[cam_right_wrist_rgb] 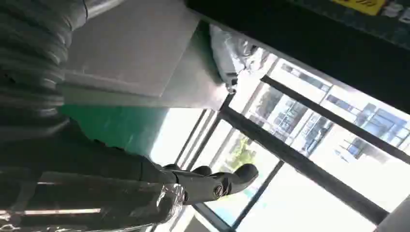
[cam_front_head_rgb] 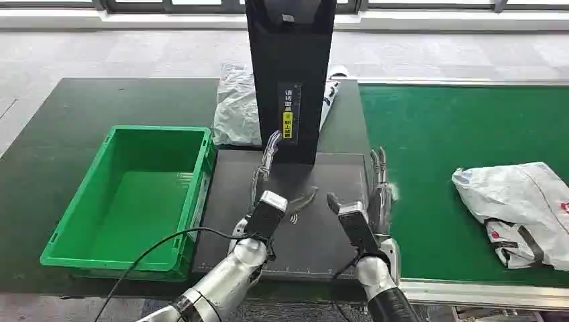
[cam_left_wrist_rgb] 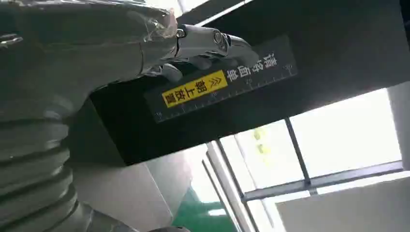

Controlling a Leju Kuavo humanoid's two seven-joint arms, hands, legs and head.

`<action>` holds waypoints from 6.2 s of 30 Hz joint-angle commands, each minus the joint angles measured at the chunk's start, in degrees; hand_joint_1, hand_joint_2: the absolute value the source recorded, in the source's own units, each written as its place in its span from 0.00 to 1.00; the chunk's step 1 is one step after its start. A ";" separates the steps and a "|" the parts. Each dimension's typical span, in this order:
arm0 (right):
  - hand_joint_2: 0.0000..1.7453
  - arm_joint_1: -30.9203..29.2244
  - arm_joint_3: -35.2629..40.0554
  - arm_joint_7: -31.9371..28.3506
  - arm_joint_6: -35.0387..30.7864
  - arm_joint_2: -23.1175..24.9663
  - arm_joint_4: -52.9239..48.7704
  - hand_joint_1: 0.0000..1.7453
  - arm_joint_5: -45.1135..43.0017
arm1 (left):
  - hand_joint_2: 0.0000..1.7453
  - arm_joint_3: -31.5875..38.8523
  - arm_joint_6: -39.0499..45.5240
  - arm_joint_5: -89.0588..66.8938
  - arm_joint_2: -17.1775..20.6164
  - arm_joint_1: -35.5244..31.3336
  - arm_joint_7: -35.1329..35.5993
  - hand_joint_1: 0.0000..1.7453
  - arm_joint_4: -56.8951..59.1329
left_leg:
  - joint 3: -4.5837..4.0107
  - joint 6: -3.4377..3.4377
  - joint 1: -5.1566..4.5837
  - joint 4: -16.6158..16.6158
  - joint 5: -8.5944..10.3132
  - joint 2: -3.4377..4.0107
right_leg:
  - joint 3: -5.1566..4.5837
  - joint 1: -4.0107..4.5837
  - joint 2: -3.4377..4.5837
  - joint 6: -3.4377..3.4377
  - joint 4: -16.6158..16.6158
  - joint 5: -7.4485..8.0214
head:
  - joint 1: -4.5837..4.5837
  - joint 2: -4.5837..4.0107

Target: Moved the parcel from conveyor to table for the left to box.

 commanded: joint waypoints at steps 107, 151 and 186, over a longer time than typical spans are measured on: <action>1.00 -8.21 -15.91 26.18 0.04 0.54 12.08 1.00 51.43 | 1.00 17.51 -0.75 -0.28 4.08 2.03 0.13 0.00 0.98 | 0.01 0.12 -0.01 -0.09 0.23 0.16 | -0.05 -0.06 0.09 0.11 -0.02 0.21 | 0.00 0.02; 1.00 -3.75 31.09 22.82 17.86 -2.18 -5.82 1.00 23.45 | 1.00 15.88 -1.33 -3.21 6.34 0.35 0.13 0.00 -3.38 | -0.07 0.06 0.04 -0.06 0.26 0.26 | -0.21 0.04 0.17 0.00 0.03 0.25 | 0.00 0.00; 1.00 -1.98 16.91 13.59 2.98 -3.45 -9.86 0.00 8.44 | 1.00 16.24 -3.60 -2.61 6.20 -2.18 0.13 0.00 2.93 | -0.04 0.07 0.01 -0.08 0.31 0.19 | -0.14 0.01 0.10 0.00 0.01 0.30 | 0.00 0.02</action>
